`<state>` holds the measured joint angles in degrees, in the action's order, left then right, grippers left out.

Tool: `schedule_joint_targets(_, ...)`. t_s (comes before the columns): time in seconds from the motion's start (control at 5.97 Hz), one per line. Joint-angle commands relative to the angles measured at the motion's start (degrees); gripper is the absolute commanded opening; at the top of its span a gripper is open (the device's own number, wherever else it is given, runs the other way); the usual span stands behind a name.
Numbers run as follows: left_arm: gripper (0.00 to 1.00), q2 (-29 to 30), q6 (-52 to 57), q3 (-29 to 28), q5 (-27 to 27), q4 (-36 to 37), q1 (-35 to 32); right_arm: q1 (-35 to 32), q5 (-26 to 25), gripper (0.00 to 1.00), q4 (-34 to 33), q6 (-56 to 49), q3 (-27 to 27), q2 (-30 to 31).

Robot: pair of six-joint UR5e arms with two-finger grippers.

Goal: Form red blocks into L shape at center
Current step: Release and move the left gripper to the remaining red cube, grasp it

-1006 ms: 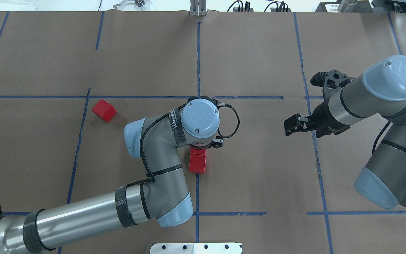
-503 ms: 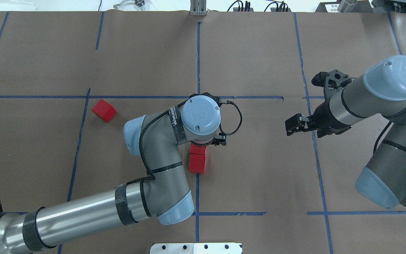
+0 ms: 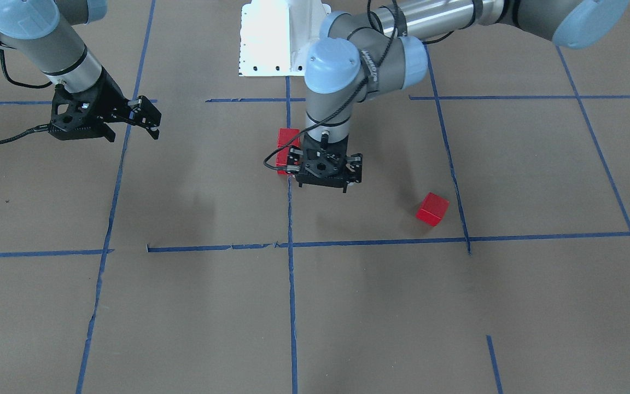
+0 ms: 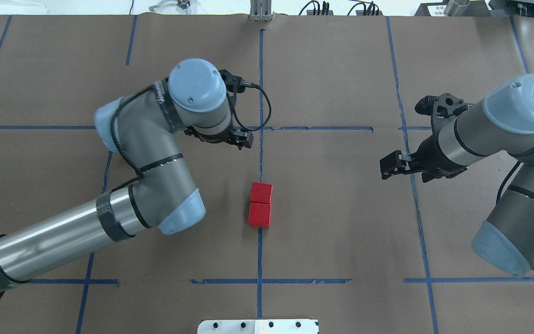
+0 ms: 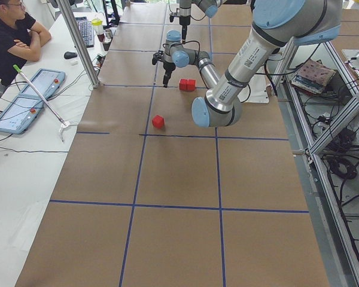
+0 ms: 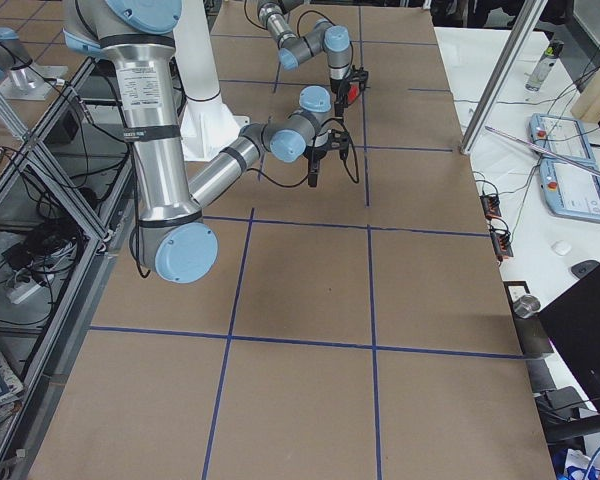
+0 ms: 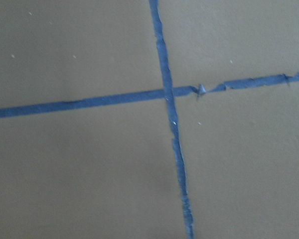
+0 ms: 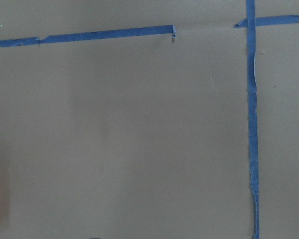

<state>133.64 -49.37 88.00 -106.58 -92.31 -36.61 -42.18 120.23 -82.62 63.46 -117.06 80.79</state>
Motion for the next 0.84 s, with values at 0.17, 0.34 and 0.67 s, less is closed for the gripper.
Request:
schedule_joint_targets(0.17, 1.0, -13.6, 21.3, 0.8, -12.6, -9.8, -12.5, 0.1, -0.1, 1.0, 0.0, 0.1, -0.1, 0.3)
schedule_joint_targets(0.34, 1.0, -14.7, 24.4, 0.0, -14.4, -10.5, -13.4, 0.2, -0.1, 1.0, 0.0, 0.1, -0.2, 0.3)
schedule_joint_targets(0.67, 1.0, -15.3, 26.4, -1.7, -14.5, -11.1, -12.7, 0.2, -0.2, 1.0, 0.0, 0.1, -0.1, 0.3)
